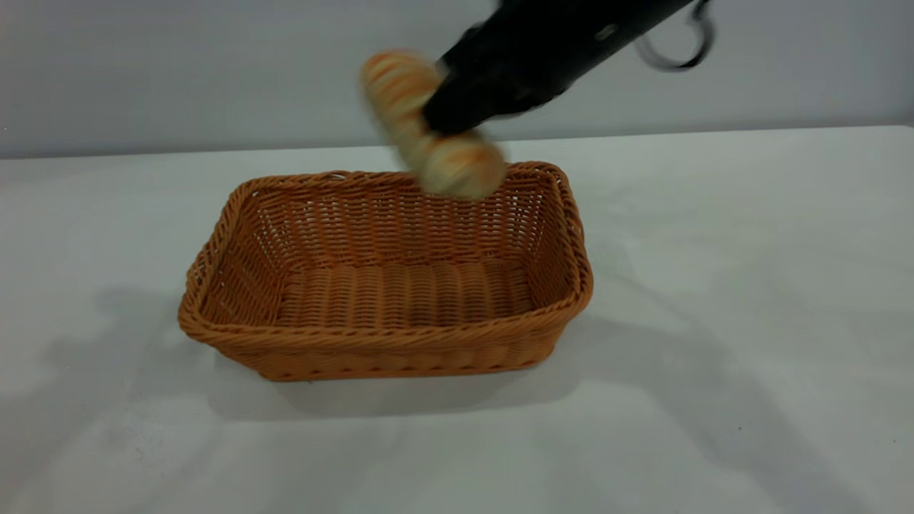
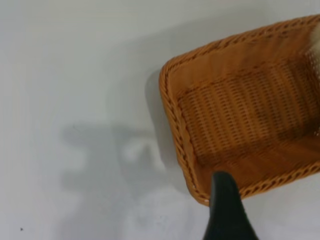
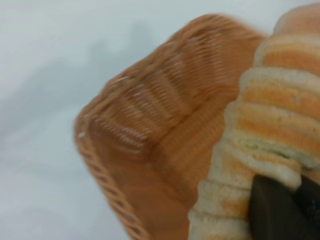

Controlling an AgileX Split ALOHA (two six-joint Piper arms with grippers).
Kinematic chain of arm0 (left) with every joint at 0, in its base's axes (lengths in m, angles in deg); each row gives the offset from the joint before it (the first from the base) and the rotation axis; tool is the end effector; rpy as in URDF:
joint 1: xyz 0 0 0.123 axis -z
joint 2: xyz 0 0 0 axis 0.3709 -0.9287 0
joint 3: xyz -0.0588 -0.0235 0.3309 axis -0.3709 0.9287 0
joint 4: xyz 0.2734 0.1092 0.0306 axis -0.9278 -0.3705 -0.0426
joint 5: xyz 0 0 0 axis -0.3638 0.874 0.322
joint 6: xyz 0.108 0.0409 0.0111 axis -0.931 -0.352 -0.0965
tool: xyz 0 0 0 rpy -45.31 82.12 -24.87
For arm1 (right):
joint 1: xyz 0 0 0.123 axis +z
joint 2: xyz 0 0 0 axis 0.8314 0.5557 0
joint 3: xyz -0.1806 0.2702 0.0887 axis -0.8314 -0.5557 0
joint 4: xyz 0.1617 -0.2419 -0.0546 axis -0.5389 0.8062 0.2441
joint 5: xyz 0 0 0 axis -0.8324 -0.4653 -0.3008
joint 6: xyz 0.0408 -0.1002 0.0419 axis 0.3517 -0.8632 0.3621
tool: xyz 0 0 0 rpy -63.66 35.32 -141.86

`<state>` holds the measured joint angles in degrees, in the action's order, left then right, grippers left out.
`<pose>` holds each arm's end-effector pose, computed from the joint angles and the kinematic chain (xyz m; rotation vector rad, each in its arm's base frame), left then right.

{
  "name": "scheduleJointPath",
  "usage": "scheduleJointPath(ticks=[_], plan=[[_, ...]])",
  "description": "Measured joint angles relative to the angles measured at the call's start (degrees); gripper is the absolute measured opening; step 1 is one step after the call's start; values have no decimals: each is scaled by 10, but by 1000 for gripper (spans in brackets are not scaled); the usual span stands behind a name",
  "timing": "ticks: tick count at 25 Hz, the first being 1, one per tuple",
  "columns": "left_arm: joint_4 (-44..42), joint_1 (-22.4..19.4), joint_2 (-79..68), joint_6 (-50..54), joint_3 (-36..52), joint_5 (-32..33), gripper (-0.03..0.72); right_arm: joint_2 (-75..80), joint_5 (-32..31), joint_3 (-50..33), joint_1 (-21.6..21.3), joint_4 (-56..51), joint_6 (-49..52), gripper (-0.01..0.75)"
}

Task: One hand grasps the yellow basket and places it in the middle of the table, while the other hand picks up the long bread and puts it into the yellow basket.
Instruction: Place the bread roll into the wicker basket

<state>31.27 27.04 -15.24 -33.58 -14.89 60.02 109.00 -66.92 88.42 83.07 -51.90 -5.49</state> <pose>0.3838 -0.0564 0.3953 0.2368 2.4980 -0.2502 0.4345 0.2805 0.1744 -0.9462 2.1720 0.7267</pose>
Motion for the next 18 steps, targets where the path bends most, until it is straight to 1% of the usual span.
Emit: scheduleJointPath(ticks=[2, 4, 8, 11, 14, 16, 18], plan=[[-7, 0, 0, -1, 0, 9, 499, 18, -1, 10, 12, 1, 0, 65], [-20, 0, 1, -2, 0, 18, 499, 28, -1, 11, 14, 1, 1, 107], [-37, 0, 23, 4, 0, 30, 499, 33, -1, 12, 6, 1, 2, 240], [-50, 0, 56, 9, 0, 43, 499, 33, -8, 14, -11, 13, 19, 315], [-82, 0, 94, 24, 0, 71, 499, 27, -39, 16, -38, 63, 84, 332], [-107, 0, 120, 39, 0, 95, 499, 12, -72, 16, -62, 126, 161, 332], [-133, 0, 142, 54, -1, 101, 499, -19, -108, 16, -85, 222, 246, 332]])
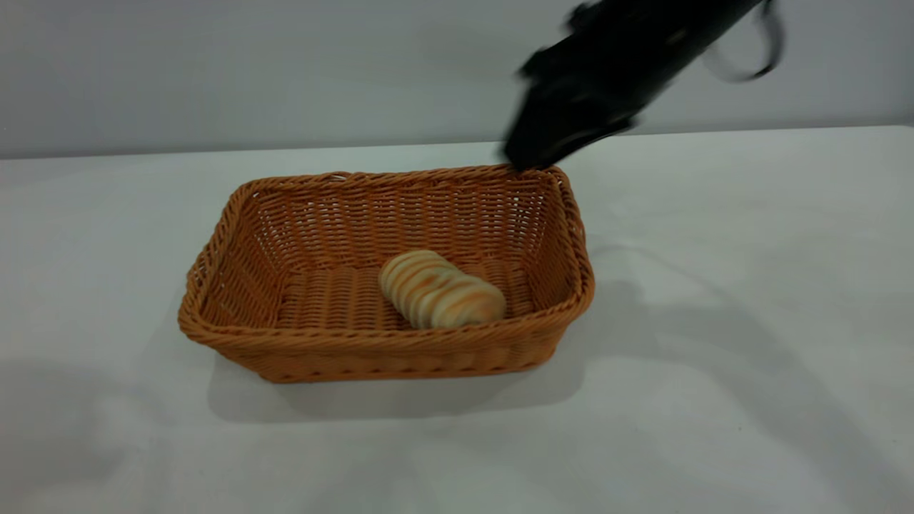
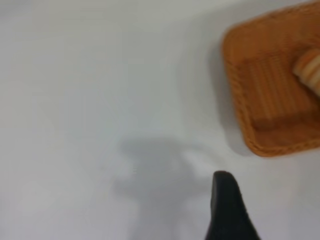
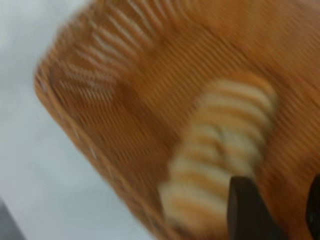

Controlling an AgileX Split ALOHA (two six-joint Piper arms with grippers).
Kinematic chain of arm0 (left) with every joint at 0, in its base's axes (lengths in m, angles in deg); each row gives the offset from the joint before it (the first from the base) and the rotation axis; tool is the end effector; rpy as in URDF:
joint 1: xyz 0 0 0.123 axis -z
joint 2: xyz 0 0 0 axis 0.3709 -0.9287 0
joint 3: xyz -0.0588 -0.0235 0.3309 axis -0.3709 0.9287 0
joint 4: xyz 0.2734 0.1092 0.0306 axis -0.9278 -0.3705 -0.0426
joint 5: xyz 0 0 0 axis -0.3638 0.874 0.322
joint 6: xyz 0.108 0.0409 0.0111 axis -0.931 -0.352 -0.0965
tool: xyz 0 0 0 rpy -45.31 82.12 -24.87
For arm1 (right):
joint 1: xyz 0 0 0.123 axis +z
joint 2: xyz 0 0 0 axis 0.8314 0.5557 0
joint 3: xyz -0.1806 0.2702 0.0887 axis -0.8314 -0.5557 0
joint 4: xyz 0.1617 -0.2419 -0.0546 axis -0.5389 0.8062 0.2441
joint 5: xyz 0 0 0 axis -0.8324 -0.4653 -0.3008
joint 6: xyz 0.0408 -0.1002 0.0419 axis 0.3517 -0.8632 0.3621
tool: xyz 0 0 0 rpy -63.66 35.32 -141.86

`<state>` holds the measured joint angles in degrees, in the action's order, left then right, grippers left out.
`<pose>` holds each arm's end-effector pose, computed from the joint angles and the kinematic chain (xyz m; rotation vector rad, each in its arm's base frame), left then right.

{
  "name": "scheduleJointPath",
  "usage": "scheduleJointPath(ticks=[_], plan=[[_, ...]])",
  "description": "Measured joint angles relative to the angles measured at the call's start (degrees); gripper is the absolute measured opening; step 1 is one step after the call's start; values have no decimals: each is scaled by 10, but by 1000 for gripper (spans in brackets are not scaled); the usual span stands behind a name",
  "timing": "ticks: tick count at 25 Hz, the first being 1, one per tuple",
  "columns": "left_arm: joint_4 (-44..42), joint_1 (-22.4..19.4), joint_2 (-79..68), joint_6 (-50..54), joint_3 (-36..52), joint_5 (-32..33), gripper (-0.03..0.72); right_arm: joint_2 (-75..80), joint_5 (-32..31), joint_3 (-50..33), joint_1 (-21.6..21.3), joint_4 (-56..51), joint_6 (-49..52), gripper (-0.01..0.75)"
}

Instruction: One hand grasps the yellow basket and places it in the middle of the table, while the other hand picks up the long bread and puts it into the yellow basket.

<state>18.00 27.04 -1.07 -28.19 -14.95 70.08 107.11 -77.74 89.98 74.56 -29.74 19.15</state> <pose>0.2940 -0.0256 0.4658 0.1927 2.4443 0.0062 0.4488 0.2075 0.1805 -0.8281 2.4560 0.7037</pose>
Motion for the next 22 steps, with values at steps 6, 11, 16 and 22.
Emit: scheduleJointPath(ticks=[6, 11, 16, 22], plan=[[-22, 0, 50, 14, 3, 1, 499, -126, -93, 0, -52, 283, 248, 332], [-67, 0, 114, 29, 72, 1, 499, -258, -171, 0, -60, 432, 370, 332], [-76, 0, 216, 37, 138, 1, 499, -385, -268, 0, -61, 499, 426, 332], [-84, 0, 357, 48, 160, 1, 499, -537, -303, -3, -62, 487, 461, 332]])
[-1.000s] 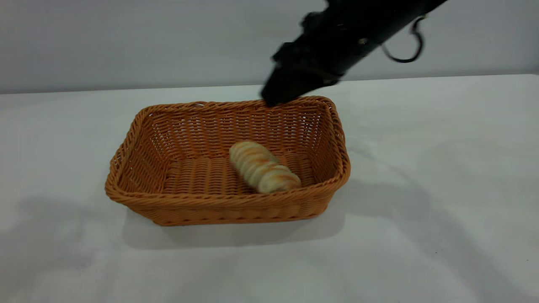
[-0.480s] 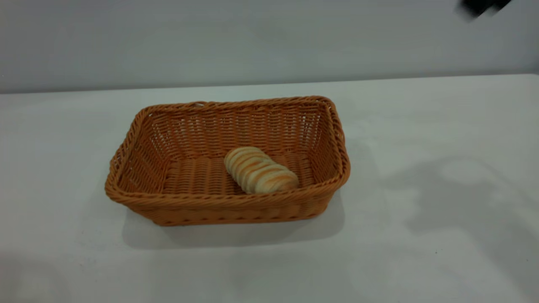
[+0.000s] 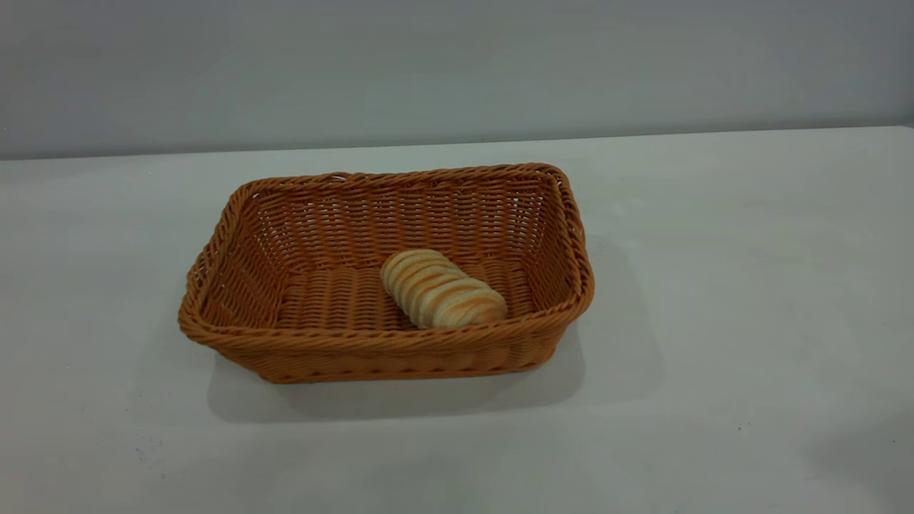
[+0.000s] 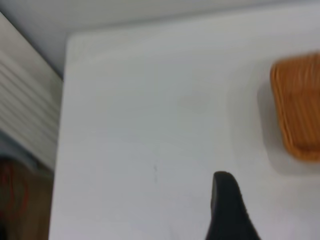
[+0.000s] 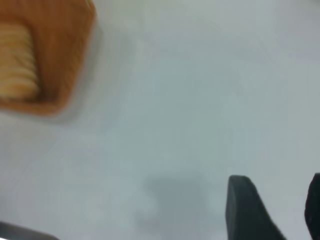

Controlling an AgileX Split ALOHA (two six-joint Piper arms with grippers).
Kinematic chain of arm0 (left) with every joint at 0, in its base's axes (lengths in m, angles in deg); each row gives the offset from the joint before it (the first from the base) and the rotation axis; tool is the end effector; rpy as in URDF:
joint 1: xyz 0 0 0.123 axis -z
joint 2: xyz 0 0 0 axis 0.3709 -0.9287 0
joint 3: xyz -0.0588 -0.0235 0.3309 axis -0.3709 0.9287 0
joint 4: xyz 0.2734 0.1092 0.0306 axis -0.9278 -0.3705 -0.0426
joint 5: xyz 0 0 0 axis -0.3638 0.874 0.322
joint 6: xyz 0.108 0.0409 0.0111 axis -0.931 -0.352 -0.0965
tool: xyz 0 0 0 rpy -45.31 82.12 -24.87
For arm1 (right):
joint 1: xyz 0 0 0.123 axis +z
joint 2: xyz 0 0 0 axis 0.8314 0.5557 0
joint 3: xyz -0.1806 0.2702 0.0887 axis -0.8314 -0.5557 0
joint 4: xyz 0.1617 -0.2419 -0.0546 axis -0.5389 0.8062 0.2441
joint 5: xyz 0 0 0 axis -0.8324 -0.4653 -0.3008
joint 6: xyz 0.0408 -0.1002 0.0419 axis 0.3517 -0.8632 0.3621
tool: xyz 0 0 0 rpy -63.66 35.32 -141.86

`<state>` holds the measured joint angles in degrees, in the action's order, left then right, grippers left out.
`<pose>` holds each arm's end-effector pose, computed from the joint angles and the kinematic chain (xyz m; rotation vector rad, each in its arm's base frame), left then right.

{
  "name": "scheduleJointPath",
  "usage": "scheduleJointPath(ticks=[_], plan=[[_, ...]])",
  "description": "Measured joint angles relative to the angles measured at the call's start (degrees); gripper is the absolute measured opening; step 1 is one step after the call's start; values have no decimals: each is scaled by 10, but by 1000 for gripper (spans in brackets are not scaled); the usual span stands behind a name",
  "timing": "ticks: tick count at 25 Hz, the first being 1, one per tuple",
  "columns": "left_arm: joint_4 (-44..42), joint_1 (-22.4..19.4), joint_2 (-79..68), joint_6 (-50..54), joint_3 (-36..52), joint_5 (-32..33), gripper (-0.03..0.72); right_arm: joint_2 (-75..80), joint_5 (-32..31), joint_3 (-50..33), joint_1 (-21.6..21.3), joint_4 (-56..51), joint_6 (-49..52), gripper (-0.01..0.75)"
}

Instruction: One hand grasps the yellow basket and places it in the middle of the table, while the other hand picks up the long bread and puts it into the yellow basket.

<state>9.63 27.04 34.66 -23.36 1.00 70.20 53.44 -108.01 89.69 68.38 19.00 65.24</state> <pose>0.0878 0.0090 0.4894 0.0538 2.0997 0.1256 0.2165 0.0447 0.4776 -0.3657 2.3939 0.0339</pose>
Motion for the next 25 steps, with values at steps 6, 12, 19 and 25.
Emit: scheduleJointPath(ticks=[6, 12, 19, 25], plan=[[-14, 0, 124, 32, 43, 0, 499, -165, 0, -54, 0, -55, 8, 332], [-14, 0, 221, 56, 126, 0, 499, -326, 0, -187, 0, -67, 8, 332], [8, 0, 298, 59, 244, 0, 499, -487, 2, -359, 0, -67, -4, 332], [25, 0, 316, 60, 331, -3, 499, -563, 59, -481, 0, -47, -13, 332]])
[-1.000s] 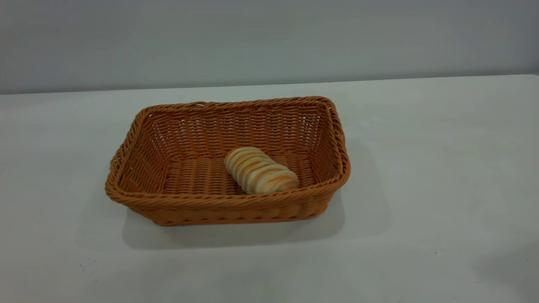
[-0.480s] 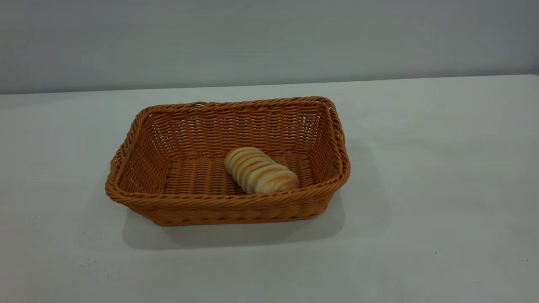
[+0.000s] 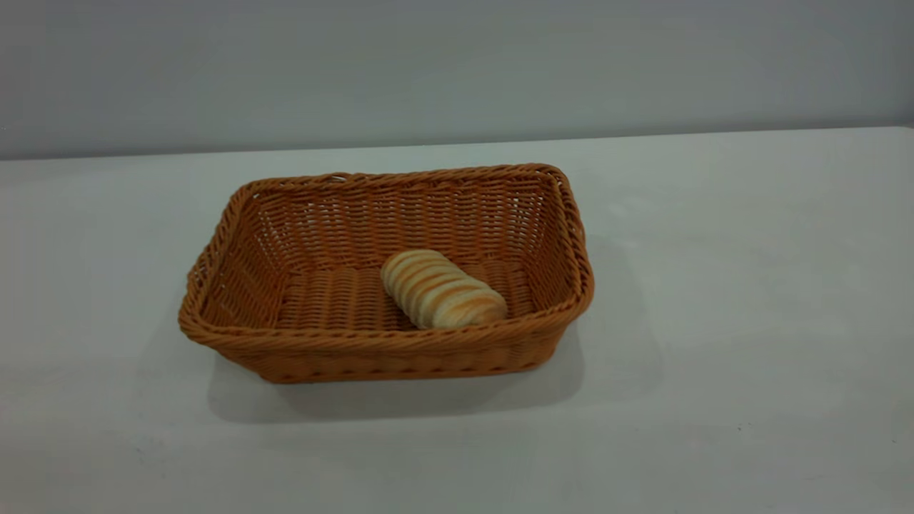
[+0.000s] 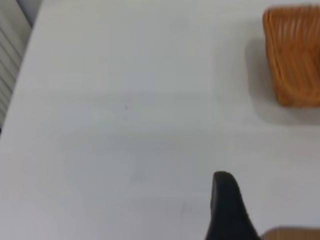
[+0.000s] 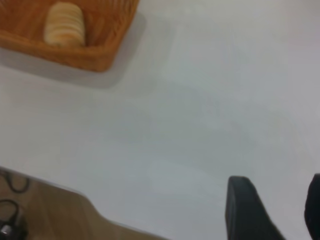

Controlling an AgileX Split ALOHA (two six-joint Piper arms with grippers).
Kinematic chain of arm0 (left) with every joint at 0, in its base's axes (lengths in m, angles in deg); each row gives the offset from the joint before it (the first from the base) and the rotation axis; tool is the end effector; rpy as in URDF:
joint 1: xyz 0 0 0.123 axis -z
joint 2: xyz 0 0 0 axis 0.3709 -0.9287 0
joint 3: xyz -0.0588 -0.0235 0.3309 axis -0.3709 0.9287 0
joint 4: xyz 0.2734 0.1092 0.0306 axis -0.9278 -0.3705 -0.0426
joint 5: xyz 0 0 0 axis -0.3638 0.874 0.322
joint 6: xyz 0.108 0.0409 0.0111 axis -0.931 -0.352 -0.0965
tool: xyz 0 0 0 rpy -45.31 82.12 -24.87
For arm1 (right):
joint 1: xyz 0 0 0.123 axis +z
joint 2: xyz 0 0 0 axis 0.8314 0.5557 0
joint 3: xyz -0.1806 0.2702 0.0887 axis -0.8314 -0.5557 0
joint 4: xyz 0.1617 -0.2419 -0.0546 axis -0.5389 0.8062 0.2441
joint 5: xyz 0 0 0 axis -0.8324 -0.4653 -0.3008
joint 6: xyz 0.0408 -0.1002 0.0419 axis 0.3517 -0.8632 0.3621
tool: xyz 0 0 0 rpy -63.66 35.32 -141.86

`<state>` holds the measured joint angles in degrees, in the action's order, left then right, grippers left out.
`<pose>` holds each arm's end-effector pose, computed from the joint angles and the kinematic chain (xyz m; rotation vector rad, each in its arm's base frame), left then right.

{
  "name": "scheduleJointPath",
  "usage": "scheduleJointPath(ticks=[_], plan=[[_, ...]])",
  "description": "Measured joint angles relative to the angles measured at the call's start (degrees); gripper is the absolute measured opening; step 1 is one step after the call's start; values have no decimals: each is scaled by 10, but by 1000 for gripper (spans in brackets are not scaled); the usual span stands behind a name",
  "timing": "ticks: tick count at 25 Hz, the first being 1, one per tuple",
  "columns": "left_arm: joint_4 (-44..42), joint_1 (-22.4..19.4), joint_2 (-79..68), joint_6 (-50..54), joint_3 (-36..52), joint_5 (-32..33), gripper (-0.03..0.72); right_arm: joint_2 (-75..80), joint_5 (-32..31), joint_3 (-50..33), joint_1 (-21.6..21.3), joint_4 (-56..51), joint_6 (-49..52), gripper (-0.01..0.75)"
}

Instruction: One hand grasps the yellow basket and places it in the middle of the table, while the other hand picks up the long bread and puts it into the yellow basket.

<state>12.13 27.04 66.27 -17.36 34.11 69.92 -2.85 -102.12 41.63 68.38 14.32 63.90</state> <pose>0.0035 0.0121 0.3197 -0.0484 2.1237 0.0130 0.0104 0.0092 0.2945 -0.3580 2.1467 0.1356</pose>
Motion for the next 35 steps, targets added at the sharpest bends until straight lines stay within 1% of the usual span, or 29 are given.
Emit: scheduleJointPath(ticks=[3, 11, 30, 32, 35], plan=[[0, 0, 1, 0, 27, -1, 499, -14, 1, -28, 0, 7, -1, 332], [1, 0, 3, -1, 74, -14, 499, -14, 2, -39, 0, 31, -1, 332], [11, 0, 3, -3, 77, -14, 499, -14, 2, -42, 0, 33, 0, 332], [11, 0, 3, -3, 77, -14, 499, -16, 2, -42, -10, 33, 0, 332], [11, -1, 12, -3, 77, -14, 499, -17, 2, -42, -64, 33, 0, 332]])
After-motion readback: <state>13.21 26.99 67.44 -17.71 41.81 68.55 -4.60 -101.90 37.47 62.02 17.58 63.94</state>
